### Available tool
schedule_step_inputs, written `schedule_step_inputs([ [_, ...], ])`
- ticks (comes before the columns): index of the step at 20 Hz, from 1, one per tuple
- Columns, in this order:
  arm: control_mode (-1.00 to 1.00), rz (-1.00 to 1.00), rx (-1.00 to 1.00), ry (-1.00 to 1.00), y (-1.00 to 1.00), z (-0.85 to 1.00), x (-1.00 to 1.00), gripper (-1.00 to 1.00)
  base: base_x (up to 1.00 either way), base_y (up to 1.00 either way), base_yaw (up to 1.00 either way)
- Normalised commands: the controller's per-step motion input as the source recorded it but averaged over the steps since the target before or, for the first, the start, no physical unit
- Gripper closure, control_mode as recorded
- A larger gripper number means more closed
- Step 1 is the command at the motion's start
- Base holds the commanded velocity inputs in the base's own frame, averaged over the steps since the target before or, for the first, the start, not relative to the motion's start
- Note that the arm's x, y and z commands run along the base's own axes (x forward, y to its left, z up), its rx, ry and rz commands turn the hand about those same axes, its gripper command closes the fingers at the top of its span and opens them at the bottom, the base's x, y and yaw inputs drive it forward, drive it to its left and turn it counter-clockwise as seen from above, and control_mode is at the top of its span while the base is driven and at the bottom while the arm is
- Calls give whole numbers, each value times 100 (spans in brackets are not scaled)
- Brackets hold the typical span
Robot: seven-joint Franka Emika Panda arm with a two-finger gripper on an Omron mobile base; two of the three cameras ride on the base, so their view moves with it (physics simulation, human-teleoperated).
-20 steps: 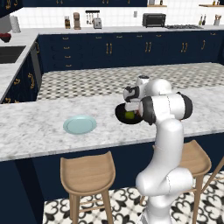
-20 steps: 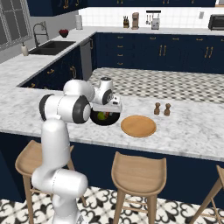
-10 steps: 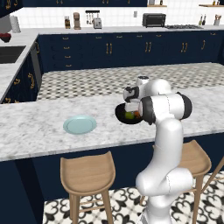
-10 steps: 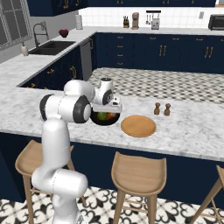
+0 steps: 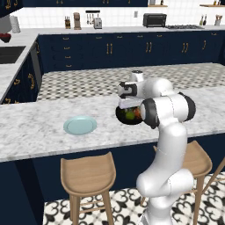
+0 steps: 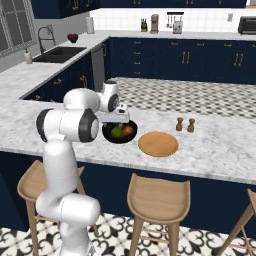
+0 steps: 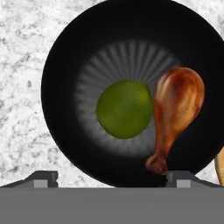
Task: Pick the chicken drumstick and lime from their plates and place them in the bowl. Then put the bowl in the fridge.
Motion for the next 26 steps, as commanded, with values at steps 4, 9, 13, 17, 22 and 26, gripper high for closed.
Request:
schedule_step_inputs([
  [4,-100,16,-9,0,61,0,-16,-100,0,0,0],
  [9,-100,21,-6,0,11,0,0,-100,0,0,0],
  [13,-100,19,-2,0,0,-6,0,-100,0,0,0],
  [17,-100,15,0,0,6,-30,10,-100,0,0,0],
  [22,-100,11,0,2,12,-39,40,-100,0,0,0],
  [26,-100,6,-2,0,7,-35,45,-100,0,0,0],
])
